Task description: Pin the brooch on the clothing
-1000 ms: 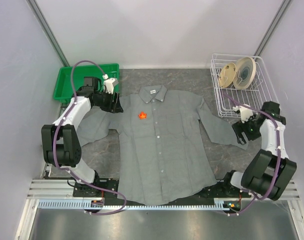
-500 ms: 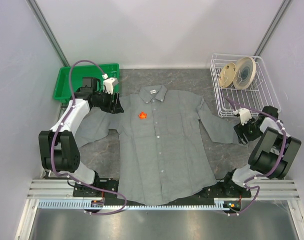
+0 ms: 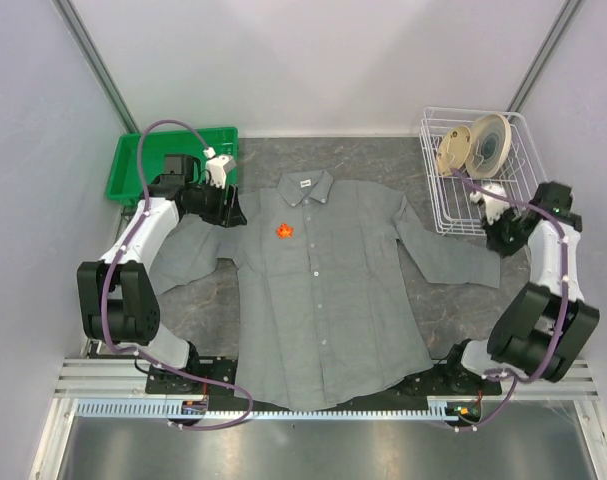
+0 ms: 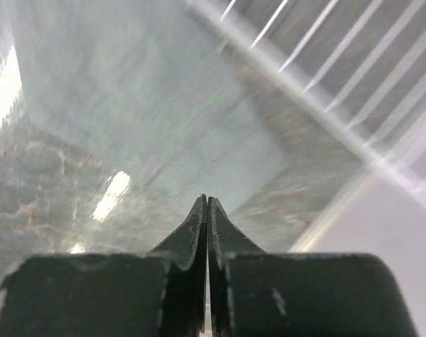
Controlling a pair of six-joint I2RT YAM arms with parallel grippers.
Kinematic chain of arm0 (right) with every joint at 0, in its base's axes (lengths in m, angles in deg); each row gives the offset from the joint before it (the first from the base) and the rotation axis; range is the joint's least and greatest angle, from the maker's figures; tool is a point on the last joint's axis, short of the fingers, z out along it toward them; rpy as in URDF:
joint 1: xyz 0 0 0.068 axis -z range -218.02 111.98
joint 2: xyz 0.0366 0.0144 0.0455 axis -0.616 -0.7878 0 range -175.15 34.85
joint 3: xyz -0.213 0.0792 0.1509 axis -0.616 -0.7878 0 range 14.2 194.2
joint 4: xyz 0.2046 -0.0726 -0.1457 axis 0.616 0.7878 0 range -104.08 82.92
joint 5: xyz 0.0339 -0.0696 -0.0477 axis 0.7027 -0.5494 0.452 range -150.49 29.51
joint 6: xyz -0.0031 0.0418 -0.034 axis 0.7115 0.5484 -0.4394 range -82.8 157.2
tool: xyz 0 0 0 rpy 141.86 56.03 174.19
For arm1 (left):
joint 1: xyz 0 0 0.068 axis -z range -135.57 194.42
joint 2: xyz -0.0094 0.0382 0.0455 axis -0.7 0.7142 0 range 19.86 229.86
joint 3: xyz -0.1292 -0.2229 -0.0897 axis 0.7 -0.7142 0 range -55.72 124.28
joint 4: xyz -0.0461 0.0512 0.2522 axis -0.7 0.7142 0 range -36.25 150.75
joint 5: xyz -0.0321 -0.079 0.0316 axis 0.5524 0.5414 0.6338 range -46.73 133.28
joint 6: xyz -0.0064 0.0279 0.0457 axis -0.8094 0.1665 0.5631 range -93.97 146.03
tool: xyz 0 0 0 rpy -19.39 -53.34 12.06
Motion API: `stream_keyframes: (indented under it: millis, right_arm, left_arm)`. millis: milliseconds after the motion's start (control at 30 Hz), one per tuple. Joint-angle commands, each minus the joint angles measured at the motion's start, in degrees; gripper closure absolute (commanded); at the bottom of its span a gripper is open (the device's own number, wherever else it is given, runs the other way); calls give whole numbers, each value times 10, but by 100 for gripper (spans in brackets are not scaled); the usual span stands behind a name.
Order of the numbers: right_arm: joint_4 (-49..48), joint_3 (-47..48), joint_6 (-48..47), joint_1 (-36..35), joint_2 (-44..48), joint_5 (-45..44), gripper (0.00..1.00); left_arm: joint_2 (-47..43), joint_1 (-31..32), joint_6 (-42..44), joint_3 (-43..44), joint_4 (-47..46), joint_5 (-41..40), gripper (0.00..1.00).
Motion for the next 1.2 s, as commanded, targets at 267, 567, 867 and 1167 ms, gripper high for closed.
stream_keyframes:
  millis: [267, 567, 867, 1167]
  right_arm:
    - [125, 195, 42, -21, 17, 49, 64]
    - [-210, -40, 247, -1, 23, -45, 13]
    - [-319, -69, 367, 4, -69, -127, 21]
    - [-324, -82, 383, 12, -116, -138, 20]
  left_arm:
    - [16, 17, -24, 17, -35, 15, 39]
    - [7, 22, -23, 22, -30, 3, 39]
    - [7, 23, -27, 12, -31, 5, 39]
    - [11, 22, -16, 12, -29, -2, 39]
